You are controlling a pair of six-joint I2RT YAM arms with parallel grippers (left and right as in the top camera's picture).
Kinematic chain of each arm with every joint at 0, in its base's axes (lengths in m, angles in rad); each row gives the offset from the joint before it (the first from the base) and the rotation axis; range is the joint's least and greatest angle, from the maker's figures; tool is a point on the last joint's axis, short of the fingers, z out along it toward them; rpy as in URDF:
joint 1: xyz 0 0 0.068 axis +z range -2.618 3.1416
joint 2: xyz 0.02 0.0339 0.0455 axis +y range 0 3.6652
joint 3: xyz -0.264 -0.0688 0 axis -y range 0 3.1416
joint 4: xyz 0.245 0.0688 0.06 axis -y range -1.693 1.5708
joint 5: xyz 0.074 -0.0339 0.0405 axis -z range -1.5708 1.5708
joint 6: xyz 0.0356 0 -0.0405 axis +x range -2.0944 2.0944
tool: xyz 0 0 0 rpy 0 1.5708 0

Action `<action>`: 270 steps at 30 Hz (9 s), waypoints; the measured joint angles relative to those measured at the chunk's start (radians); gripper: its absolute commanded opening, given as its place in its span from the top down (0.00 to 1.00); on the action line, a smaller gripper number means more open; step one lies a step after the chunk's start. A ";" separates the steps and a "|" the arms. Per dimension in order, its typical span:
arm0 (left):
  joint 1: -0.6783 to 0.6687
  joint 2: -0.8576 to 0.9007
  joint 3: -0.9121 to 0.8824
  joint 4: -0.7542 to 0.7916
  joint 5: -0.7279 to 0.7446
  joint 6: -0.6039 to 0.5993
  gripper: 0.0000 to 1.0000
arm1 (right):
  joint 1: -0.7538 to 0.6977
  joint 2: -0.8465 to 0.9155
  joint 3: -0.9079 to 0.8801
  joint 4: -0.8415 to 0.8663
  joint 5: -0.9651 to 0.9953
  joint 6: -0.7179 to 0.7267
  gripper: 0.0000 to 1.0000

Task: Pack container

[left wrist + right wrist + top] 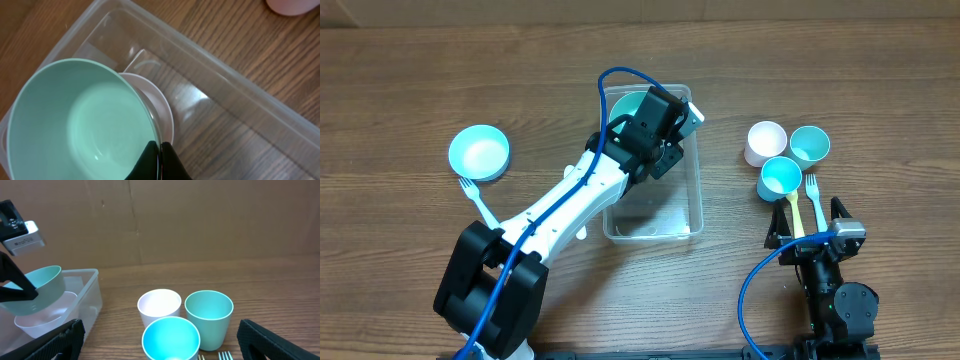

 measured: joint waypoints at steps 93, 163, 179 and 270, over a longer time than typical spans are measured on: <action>0.600 -0.061 -0.321 0.064 -0.243 -0.191 0.65 | 0.000 0.000 0.000 0.000 0.000 0.000 0.00; -0.034 -0.159 -0.020 -0.020 -0.130 -0.122 0.96 | 0.000 0.000 0.000 0.000 0.000 0.000 0.00; -0.034 -0.002 -0.020 0.056 -0.096 -0.120 0.08 | 0.000 0.000 0.000 0.000 0.000 0.000 0.00; 0.635 -0.378 0.228 -0.753 -0.092 -0.772 0.00 | 0.000 1.511 0.977 -0.672 0.042 0.288 0.18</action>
